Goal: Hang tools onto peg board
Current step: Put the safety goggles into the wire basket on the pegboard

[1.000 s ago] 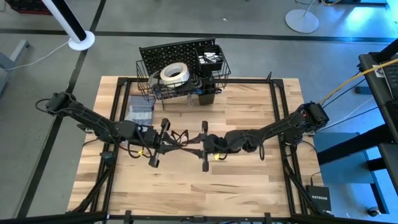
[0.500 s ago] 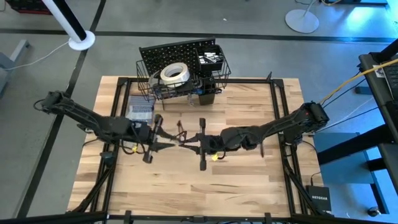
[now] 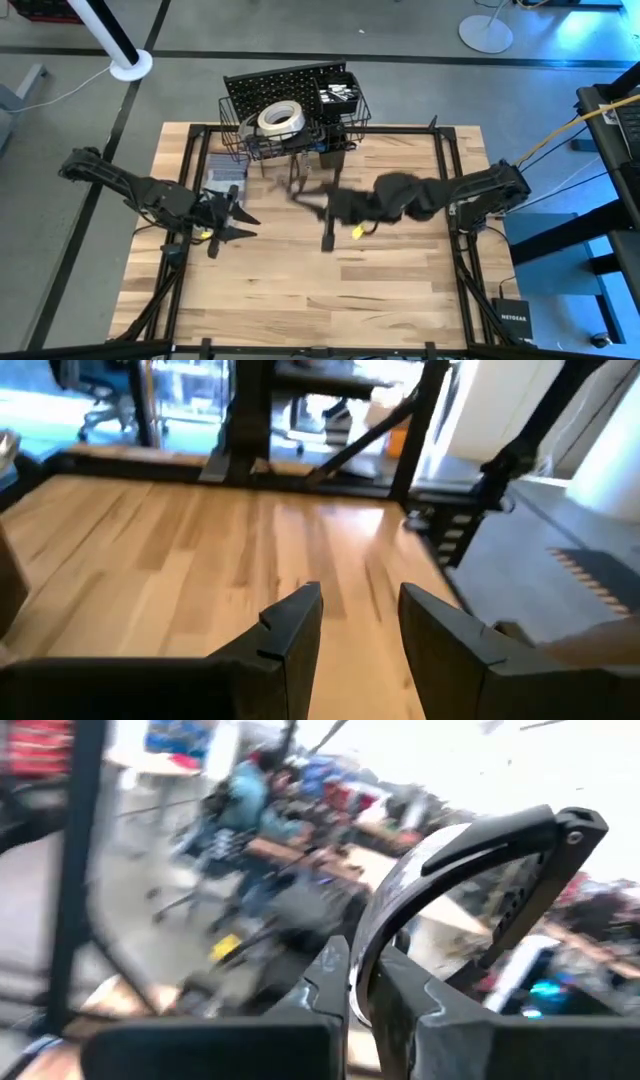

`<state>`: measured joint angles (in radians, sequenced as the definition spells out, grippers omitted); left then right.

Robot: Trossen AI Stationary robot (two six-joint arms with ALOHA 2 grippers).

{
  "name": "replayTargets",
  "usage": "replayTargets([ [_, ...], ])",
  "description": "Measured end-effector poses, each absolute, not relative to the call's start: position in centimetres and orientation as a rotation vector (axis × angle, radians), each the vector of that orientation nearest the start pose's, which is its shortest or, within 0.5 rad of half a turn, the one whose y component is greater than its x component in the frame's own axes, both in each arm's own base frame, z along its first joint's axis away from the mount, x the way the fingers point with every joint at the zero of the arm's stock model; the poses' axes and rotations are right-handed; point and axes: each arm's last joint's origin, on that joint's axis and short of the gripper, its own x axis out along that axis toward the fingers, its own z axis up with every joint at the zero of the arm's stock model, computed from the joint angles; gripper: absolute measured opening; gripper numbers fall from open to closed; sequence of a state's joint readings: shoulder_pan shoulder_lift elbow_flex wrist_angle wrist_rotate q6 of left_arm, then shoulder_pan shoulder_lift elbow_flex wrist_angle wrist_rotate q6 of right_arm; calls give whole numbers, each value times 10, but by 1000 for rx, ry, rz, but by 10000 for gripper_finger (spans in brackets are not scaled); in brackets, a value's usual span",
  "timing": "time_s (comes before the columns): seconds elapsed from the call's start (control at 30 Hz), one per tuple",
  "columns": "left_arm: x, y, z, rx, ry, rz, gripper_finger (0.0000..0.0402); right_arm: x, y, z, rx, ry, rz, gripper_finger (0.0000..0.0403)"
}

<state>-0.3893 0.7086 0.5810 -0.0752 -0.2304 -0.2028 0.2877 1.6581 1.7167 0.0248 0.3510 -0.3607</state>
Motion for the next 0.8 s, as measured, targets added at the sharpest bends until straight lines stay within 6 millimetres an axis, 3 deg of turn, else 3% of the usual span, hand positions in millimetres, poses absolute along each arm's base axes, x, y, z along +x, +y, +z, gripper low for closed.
replayTargets([
  [0.2,159,-56,279,-129,233,-103,127,370,62,480,-337,-168,-217,24],
  [0.5,161,-56,279,-128,236,-97,127,417,11,479,-349,-126,-388,24],
  [0.8,160,-56,278,-158,239,-98,127,434,-27,464,-347,-43,-549,55],
])
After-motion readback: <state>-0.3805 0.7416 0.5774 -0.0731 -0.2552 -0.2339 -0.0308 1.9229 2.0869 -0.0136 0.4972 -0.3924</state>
